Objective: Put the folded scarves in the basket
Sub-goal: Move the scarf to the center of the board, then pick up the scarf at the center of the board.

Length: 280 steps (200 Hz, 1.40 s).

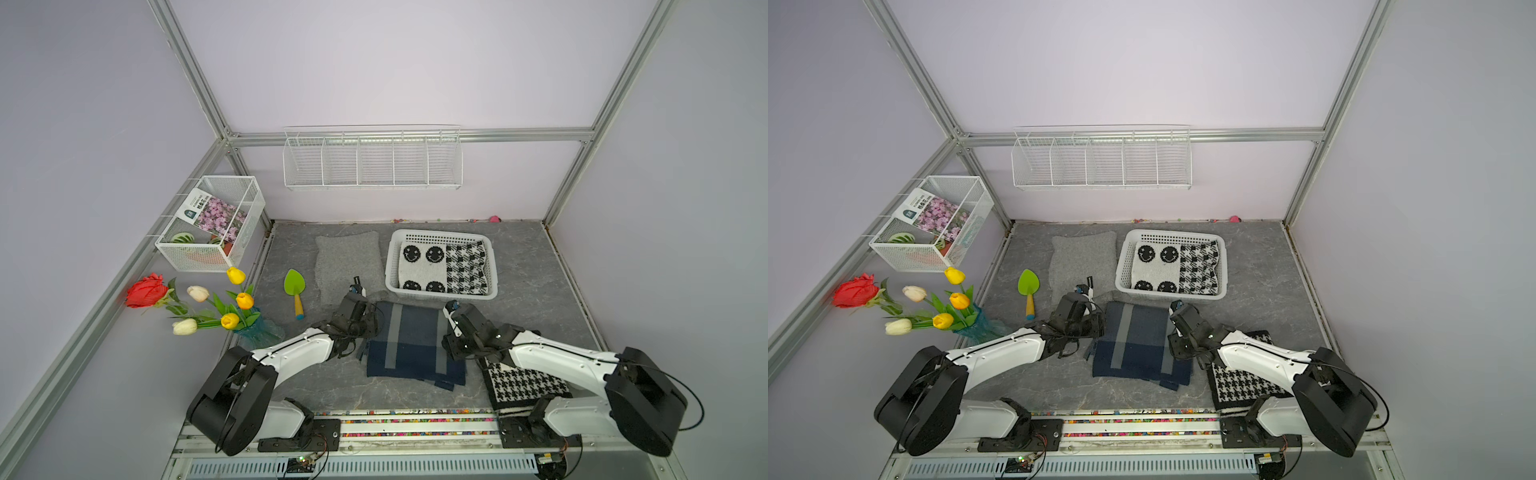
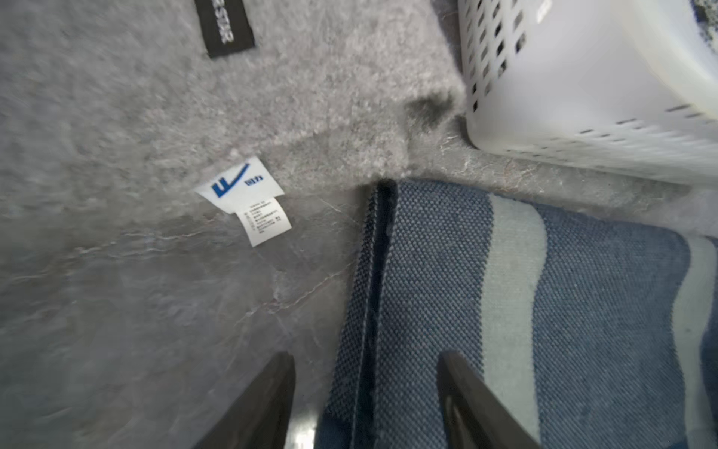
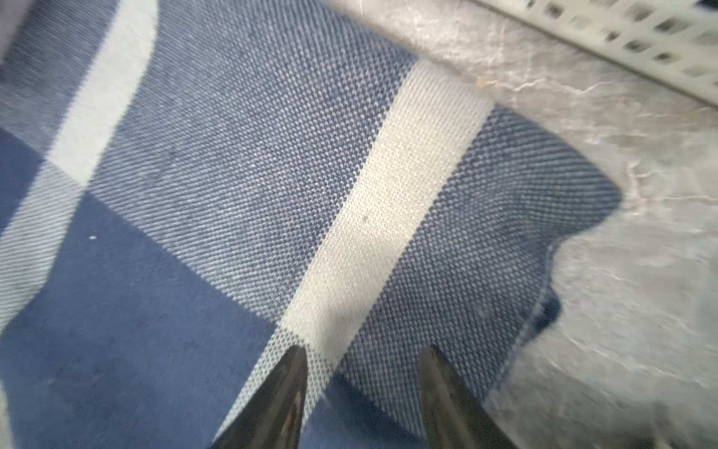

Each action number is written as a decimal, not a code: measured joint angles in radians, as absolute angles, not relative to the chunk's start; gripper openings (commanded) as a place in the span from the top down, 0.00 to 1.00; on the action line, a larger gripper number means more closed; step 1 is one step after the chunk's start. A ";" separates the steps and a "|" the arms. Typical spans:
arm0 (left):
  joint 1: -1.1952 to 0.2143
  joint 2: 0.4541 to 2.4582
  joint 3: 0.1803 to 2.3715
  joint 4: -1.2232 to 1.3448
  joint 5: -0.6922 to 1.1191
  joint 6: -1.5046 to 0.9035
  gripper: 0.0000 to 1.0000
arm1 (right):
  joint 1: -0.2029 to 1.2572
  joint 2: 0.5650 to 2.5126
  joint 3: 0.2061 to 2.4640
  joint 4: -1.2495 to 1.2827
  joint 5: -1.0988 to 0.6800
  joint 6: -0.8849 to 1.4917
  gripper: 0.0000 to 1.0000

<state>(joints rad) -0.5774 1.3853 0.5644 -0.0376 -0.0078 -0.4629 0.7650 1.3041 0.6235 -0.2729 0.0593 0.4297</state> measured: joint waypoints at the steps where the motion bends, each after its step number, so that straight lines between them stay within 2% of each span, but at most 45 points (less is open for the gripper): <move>1: -0.576 1.386 0.564 -0.036 -0.006 -0.463 0.36 | 0.765 1.303 0.624 -0.273 0.059 0.430 0.48; 48: -0.537 1.446 0.551 0.021 0.082 -0.479 0.33 | 0.765 1.298 0.624 -0.274 0.055 0.430 0.48; 74: -0.524 1.456 0.540 0.068 0.123 -0.494 0.37 | 0.765 1.298 0.624 -0.274 0.052 0.430 0.47; 87: -0.524 1.469 0.539 0.092 0.147 -0.501 0.46 | 0.765 1.296 0.624 -0.274 0.052 0.430 0.47; 118: -0.523 1.514 0.538 0.145 0.232 -0.513 0.75 | 0.765 1.286 0.623 -0.273 0.052 0.430 0.47; 141: -0.524 1.536 0.533 0.165 0.283 -0.528 1.00 | 0.765 1.285 0.623 -0.274 0.051 0.430 0.47; 172: -0.524 1.526 0.516 0.178 0.318 -0.529 1.00 | 0.765 1.264 0.610 -0.274 0.051 0.433 0.44; 236: -0.524 1.326 0.374 0.129 0.245 -0.565 1.00 | 0.724 1.242 0.595 -0.312 0.101 0.488 0.37; 280: -0.524 1.263 0.339 0.113 0.224 -0.585 1.00 | 0.657 1.265 0.570 -0.315 0.042 0.506 0.34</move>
